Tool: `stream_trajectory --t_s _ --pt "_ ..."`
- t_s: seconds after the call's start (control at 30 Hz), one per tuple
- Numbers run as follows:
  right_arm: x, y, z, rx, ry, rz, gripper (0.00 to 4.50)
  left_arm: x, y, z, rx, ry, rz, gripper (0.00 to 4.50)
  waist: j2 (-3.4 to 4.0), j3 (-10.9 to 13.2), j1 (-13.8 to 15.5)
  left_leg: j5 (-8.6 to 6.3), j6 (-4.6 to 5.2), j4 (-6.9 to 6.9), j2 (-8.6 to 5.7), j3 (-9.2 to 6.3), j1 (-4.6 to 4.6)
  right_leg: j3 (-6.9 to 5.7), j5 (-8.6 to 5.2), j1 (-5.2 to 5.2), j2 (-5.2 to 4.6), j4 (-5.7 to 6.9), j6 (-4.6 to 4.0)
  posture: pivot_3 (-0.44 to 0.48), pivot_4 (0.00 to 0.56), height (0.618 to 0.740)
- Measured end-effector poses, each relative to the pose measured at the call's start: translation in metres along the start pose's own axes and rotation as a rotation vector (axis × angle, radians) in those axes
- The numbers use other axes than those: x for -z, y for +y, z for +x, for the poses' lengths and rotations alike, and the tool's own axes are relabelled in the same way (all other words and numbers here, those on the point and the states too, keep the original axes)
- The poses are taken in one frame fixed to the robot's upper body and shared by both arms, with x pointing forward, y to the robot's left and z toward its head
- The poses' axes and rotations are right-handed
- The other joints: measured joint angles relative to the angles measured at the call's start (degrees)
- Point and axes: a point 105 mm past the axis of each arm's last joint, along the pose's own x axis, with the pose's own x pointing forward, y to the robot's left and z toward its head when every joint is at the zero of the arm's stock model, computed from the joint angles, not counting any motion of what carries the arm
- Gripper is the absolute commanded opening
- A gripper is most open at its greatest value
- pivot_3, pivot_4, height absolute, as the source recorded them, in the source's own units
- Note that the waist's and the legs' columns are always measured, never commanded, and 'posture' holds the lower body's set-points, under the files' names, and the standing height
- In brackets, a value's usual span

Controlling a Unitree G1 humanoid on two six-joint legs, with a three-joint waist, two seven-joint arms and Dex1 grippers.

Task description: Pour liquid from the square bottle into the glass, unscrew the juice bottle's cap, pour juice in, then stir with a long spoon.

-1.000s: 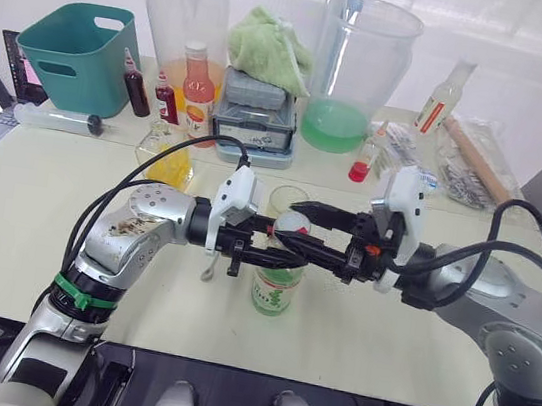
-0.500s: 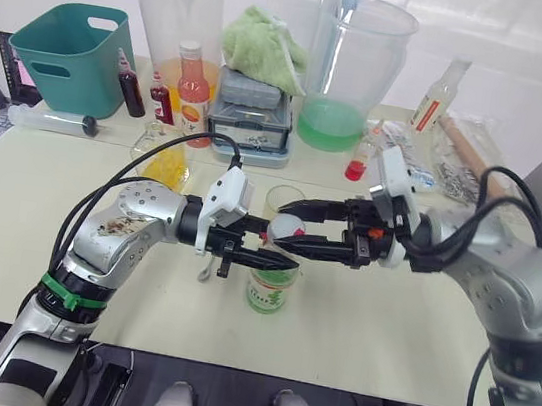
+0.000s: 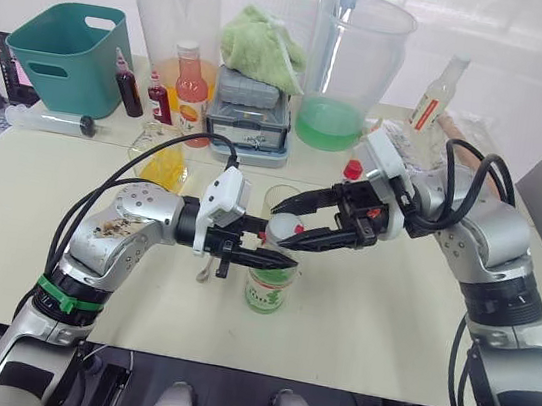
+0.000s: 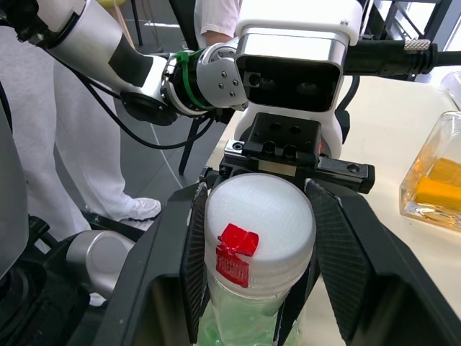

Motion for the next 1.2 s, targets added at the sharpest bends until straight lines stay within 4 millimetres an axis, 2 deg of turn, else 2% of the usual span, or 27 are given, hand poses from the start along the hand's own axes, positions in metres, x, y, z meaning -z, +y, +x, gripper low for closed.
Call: stream_trajectory --t_s 0.07,0.1,0.2,0.23,0.4,0.53,0.67,0.83,0.9,1.1,1.13,1.2 --pt "0.000 0.001 -0.001 -0.006 0.008 0.026 3.06 0.000 0.000 0.000 0.000 -0.001 -0.001 1.38 0.00 0.0 0.0 0.00 0.00 0.00 0.00 0.00 0.00 0.00 0.01 0.00 0.00 0.00 -0.02 0.000 0.150 0.707" --pt "0.000 0.001 -0.003 -0.006 0.015 0.039 3.27 0.000 0.000 -0.001 -0.003 -0.002 -0.002 1.38 0.00 0.0 0.0 0.00 0.00 0.00 0.00 0.00 0.00 0.00 0.01 0.00 0.00 0.00 -0.02 0.000 0.150 0.707" --pt "-0.006 0.002 -0.011 0.025 -0.008 0.059 4.37 0.001 0.001 -0.003 -0.010 -0.006 -0.008 1.38 0.00 0.0 0.0 0.00 0.00 0.00 0.00 0.00 0.01 0.00 0.01 0.00 0.00 0.00 -0.02 0.000 0.150 0.707" --pt "-0.011 0.003 -0.013 0.044 -0.018 0.048 4.46 0.001 0.001 -0.004 -0.010 -0.007 -0.008 1.38 0.00 0.0 0.0 0.00 0.00 -0.02 0.00 0.00 0.01 0.00 0.00 0.00 0.01 0.01 -0.01 0.000 0.150 0.707" --pt "-0.020 0.011 -0.018 0.183 -0.070 0.020 4.46 0.002 0.002 -0.004 -0.010 -0.015 -0.014 1.38 0.00 0.0 0.1 0.00 0.00 -0.02 0.00 -0.01 0.01 0.00 -0.01 0.02 -0.01 0.00 0.01 0.000 0.150 0.707" --pt "-0.019 0.019 -0.009 0.279 -0.101 0.048 4.46 0.002 0.003 -0.003 -0.011 -0.019 -0.012 1.38 0.02 0.0 0.0 0.00 0.00 -0.03 0.00 -0.01 0.04 0.00 -0.01 0.02 0.00 0.02 0.02 0.000 0.150 0.707" --pt "-0.013 0.024 0.004 0.354 -0.108 0.085 4.46 0.002 0.003 -0.001 -0.008 -0.028 -0.008 1.38 0.02 0.0 0.1 0.00 0.00 -0.01 -0.01 -0.01 0.01 0.01 -0.01 0.03 -0.01 0.00 0.02 0.000 0.150 0.707" --pt "-0.001 0.022 0.006 0.523 -0.095 0.101 4.46 0.002 0.005 0.001 -0.001 -0.039 -0.016 1.38 0.02 0.0 0.5 0.00 0.00 0.00 -0.02 -0.01 0.00 0.01 -0.02 0.04 -0.02 -0.03 0.03 0.000 0.150 0.707" --pt "0.004 0.022 0.006 0.559 -0.081 0.116 3.93 0.002 0.006 0.001 0.002 -0.039 -0.019 1.38 0.02 0.0 0.7 0.00 0.00 0.01 -0.03 -0.01 0.01 0.02 -0.02 0.03 -0.02 -0.03 0.03 0.000 0.150 0.707" --pt "0.005 0.023 0.008 0.567 -0.072 0.112 1.93 0.002 0.006 0.002 0.004 -0.040 -0.020 1.38 0.02 0.0 0.9 0.00 0.00 0.00 -0.02 -0.01 0.02 0.02 -0.02 0.04 -0.02 -0.03 0.03 0.000 0.150 0.707" --pt "0.005 0.023 0.008 0.565 -0.072 0.114 1.69 0.002 0.006 0.001 0.004 -0.040 -0.020 1.38 0.02 0.0 0.9 0.00 0.00 0.00 -0.02 -0.01 0.01 0.02 -0.02 0.04 -0.02 -0.03 0.03 0.000 0.150 0.707" --pt "0.005 0.023 0.008 0.559 -0.075 0.117 1.69 0.002 0.006 0.002 0.004 -0.040 -0.020 1.38 0.02 0.0 0.9 0.00 0.00 0.00 -0.02 -0.01 0.02 0.02 -0.02 0.04 -0.02 -0.03 0.03 0.000 0.150 0.707"
